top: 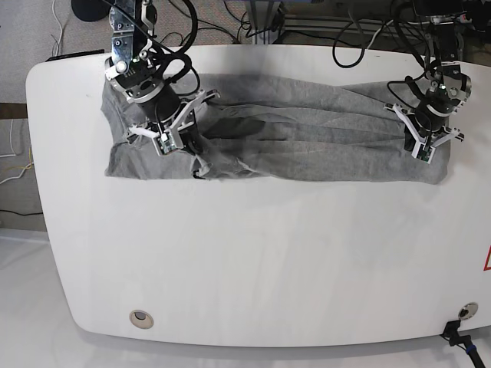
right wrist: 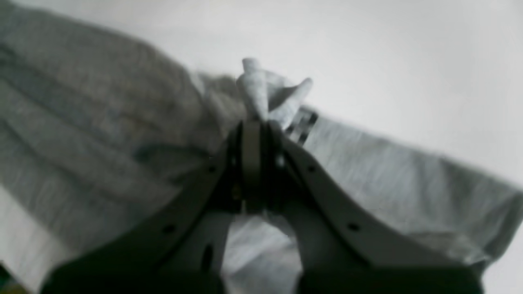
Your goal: Fold the T-shirt properly
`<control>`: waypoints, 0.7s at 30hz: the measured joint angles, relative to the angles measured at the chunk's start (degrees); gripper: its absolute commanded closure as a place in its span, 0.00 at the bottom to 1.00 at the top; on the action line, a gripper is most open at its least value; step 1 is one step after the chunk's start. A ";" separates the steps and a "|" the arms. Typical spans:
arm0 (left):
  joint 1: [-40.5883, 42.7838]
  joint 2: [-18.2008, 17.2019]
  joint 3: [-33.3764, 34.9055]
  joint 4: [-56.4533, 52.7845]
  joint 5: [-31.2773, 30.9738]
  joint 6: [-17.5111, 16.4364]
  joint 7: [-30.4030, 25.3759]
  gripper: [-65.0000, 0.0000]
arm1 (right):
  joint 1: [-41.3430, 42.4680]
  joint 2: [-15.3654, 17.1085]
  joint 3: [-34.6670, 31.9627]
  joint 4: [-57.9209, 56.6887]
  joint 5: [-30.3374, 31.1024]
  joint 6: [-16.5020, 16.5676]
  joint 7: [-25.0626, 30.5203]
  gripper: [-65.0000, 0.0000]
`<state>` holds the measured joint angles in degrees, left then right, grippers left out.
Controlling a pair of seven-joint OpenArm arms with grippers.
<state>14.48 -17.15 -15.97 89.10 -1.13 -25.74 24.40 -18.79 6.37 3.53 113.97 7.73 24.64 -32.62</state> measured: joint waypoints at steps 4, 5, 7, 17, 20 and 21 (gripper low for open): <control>0.00 0.00 0.00 0.00 0.07 0.00 0.02 1.00 | -4.44 0.02 0.13 0.39 0.02 3.63 -0.13 1.00; -0.02 0.00 0.00 0.00 0.04 -0.02 0.02 1.00 | -5.44 0.00 0.11 0.46 0.04 4.50 -0.15 1.00; -0.04 -0.02 0.02 0.00 0.04 0.00 0.02 1.00 | -7.43 0.00 0.11 0.46 0.00 5.20 -0.11 1.00; -0.04 0.00 0.02 0.00 0.02 0.00 0.00 1.00 | -9.66 -0.02 0.15 -1.81 0.00 5.20 0.13 1.00; -0.04 0.00 0.02 0.00 0.02 0.00 0.00 1.00 | -9.66 -0.02 0.15 -3.50 0.00 4.79 -0.04 0.89; -0.02 0.00 0.02 0.00 0.02 0.00 0.02 1.00 | -9.64 0.00 0.15 -3.87 0.02 4.76 0.02 0.79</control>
<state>14.46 -17.15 -15.94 89.10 -1.10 -25.74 24.43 -28.42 6.37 3.68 110.10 7.75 29.41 -32.60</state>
